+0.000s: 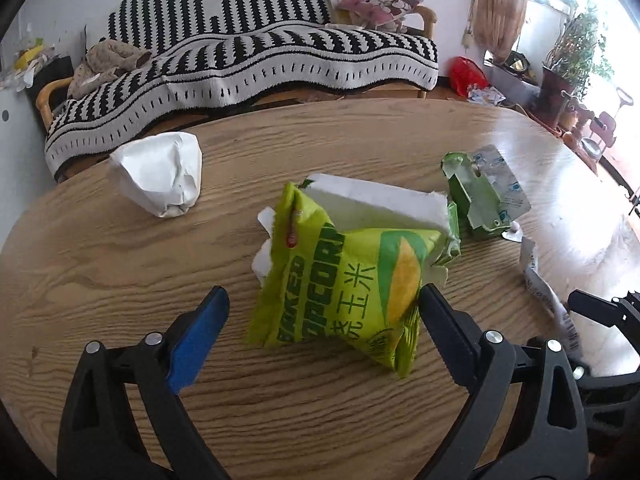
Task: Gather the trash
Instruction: 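Grasp the green popcorn bag with the left tool while the right tool grasps a white wrapper strip, then carry both items over the bin and open both tools to drop them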
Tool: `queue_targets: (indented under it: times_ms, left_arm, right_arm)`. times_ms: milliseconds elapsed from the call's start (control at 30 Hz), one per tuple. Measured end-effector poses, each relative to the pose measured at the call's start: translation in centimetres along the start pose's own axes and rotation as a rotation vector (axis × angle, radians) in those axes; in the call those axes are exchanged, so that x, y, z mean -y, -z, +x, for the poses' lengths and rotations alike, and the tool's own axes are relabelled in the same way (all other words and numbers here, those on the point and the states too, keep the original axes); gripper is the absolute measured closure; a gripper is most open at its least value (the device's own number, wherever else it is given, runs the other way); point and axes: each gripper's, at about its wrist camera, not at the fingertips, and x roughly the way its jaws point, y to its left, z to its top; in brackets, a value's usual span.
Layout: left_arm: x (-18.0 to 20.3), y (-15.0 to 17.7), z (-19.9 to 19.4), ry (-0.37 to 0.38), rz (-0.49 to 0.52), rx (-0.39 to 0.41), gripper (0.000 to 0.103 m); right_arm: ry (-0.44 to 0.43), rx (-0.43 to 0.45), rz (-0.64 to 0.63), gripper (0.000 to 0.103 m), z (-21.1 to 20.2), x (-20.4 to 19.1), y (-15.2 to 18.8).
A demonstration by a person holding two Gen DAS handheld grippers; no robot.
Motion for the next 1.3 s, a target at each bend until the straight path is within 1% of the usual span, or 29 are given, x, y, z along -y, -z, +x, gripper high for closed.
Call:
queue_targets:
  times_ms: [33, 67, 100, 167, 300, 367, 600, 667, 767, 867, 1033, 1167, 1300]
  left_arm:
    - [0.2, 0.0, -0.1, 0.007, 0.007, 0.004, 0.025]
    - [0.4, 0.0, -0.2, 0.012, 0.016, 0.004, 0.029]
    - [0.7, -0.1, -0.6, -0.001, 0.032, 0.003, 0.031]
    - [1.1, -0.2, -1.2, -0.002, 0.044, 0.013, 0.041]
    - [1.2, -0.5, -2.7, -0.003, 0.044, 0.023, 0.045]
    - [1.1, -0.7, -3.3, 0.0, 0.036, 0.027, 0.05]
    - [1.7, -1.2, -4.6, 0.006, 0.015, 0.031, 0.052]
    - [2.5, -1.4, -5.1, 0.021, 0.002, 0.032, 0.052]
    - [4.3, -1.9, -5.8, 0.035, 0.009, 0.05, 0.052]
    - [7.4, -2.4, -6.6, 0.075, 0.033, 0.069, 0.052]
    - [15.1, -2.4, -7.5, 0.16, 0.122, 0.084, 0.052]
    - [21.6, -1.7, -8.0, 0.236, 0.193, 0.085, 0.052]
    - [28.7, -0.2, -8.8, 0.326, 0.27, 0.078, 0.052]
  right_arm:
    - [-0.008, -0.002, 0.0, 0.071, -0.1, 0.0, -0.1]
    - [-0.018, -0.008, 0.002, 0.082, -0.1, 0.1, -0.1]
    - [-0.031, -0.014, 0.008, 0.086, -0.4, 0.5, -0.1]
    - [-0.053, -0.014, 0.022, 0.088, -0.6, 0.8, 0.0]
    - [-0.061, 0.015, 0.041, 0.088, -1.8, 1.5, -0.2]
    - [-0.068, 0.027, 0.053, 0.088, -2.5, 1.9, -0.2]
    - [-0.056, 0.057, 0.069, 0.088, -4.6, 4.0, 0.4]
    - [-0.048, 0.069, 0.09, 0.088, -5.6, 5.5, 0.7]
    - [-0.028, 0.088, 0.124, 0.088, -6.9, 7.8, 1.5]
    - [0.0, 0.104, 0.166, 0.088, -8.4, 10.9, 2.5]
    - [0.057, 0.126, 0.242, 0.088, -11.1, 17.1, 5.1]
    - [0.114, 0.138, 0.334, 0.088, -13.6, 23.2, 8.3]
    - [0.177, 0.145, 0.446, 0.088, -16.2, 29.5, 12.3]
